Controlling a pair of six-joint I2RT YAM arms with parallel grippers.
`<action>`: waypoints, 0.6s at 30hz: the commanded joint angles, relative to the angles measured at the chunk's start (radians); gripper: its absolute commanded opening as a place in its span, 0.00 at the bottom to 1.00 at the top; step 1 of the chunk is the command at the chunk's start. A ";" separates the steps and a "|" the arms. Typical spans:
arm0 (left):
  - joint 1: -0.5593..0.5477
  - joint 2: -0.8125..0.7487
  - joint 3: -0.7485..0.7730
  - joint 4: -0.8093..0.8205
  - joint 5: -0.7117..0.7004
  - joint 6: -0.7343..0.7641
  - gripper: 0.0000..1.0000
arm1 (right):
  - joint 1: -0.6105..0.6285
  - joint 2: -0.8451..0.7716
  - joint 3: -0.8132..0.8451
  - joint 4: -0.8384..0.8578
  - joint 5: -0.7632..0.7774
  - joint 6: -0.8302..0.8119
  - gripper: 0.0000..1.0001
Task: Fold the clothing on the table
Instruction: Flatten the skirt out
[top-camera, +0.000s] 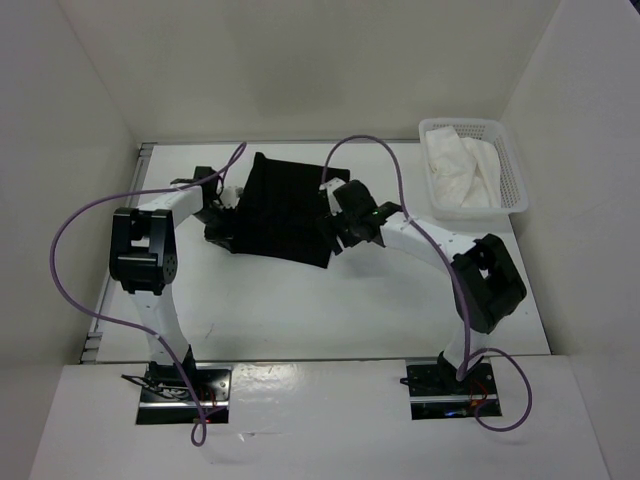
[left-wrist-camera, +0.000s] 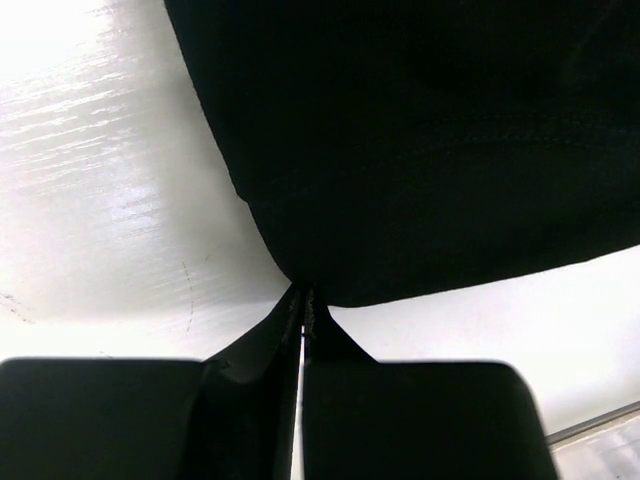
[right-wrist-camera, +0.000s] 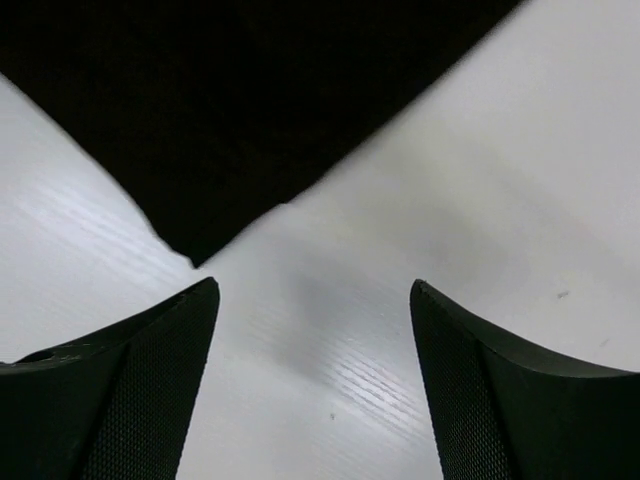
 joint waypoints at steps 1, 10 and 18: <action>0.003 0.039 -0.050 -0.045 0.005 -0.001 0.00 | -0.132 -0.034 -0.021 0.006 -0.161 0.146 0.81; 0.003 0.031 -0.060 -0.054 0.139 0.031 0.00 | -0.226 -0.034 -0.055 0.053 -0.460 0.214 0.75; 0.003 0.041 -0.070 -0.063 0.295 0.082 0.00 | -0.226 0.029 -0.055 0.053 -0.521 0.203 0.71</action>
